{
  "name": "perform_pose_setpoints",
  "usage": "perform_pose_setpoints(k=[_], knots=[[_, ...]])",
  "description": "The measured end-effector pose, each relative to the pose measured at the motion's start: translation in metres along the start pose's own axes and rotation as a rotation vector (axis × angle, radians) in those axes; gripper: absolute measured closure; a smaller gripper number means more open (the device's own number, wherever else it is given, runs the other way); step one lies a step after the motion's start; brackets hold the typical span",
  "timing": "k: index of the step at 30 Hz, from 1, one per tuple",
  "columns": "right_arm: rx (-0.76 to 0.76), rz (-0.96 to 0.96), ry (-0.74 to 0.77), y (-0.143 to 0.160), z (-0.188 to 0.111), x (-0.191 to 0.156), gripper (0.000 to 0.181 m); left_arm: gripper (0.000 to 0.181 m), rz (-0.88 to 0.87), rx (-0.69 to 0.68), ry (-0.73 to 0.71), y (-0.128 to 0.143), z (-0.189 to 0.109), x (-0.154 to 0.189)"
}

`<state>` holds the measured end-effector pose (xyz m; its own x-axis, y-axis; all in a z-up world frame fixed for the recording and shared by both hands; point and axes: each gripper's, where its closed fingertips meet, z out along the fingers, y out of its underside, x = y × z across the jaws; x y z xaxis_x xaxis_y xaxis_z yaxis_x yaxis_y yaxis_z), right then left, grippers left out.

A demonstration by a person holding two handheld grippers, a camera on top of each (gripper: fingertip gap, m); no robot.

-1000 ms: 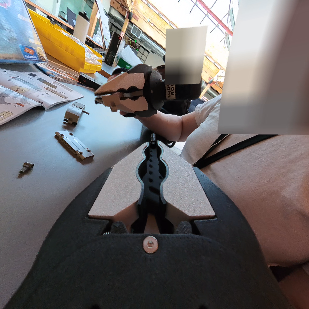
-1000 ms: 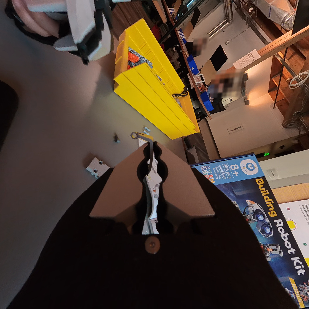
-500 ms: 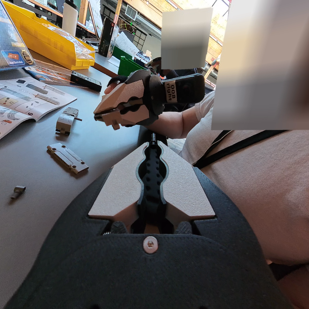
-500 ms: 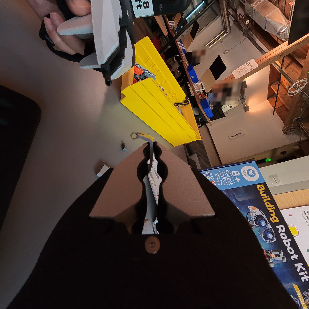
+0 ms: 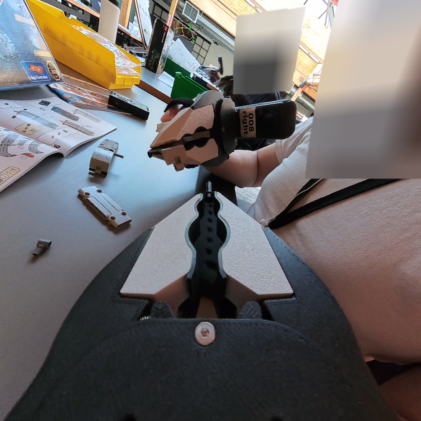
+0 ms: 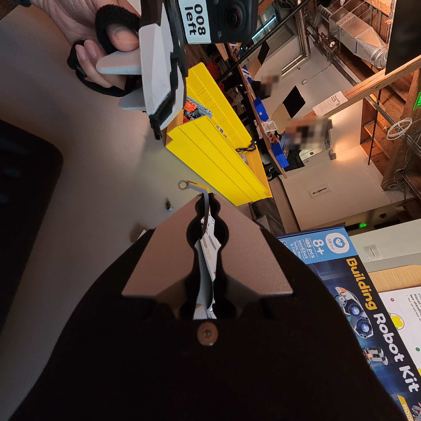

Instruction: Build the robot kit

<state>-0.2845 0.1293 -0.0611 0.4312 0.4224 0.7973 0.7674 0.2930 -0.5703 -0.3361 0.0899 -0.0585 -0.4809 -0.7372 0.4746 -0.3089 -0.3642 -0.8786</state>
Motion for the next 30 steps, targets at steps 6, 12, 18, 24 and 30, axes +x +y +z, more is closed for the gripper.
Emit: perform_pose_setpoints(k=[6, 12, 18, 24, 30], knots=[[0.009, -0.003, -0.004, -0.002, 0.0, -0.001, 0.18, 0.177, -0.004, -0.005, -0.005, 0.002, 0.0, -0.001], [0.014, -0.008, -0.009, -0.003, -0.001, -0.002, 0.18, 0.177, -0.007, -0.006, -0.008, 0.003, -0.001, 0.0], [0.068, 0.052, -0.06, -0.012, -0.003, -0.009, 0.179, 0.177, -0.006, -0.007, -0.003, 0.003, 0.0, 0.0], [0.288, 0.421, -0.3, -0.042, -0.018, -0.025, 0.18, 0.177, -0.032, -0.005, 0.102, 0.003, 0.005, 0.01], [0.336, 0.785, -0.391, -0.04, -0.024, -0.03, 0.18, 0.177, -0.115, 0.076, 0.228, 0.002, 0.014, 0.015]])
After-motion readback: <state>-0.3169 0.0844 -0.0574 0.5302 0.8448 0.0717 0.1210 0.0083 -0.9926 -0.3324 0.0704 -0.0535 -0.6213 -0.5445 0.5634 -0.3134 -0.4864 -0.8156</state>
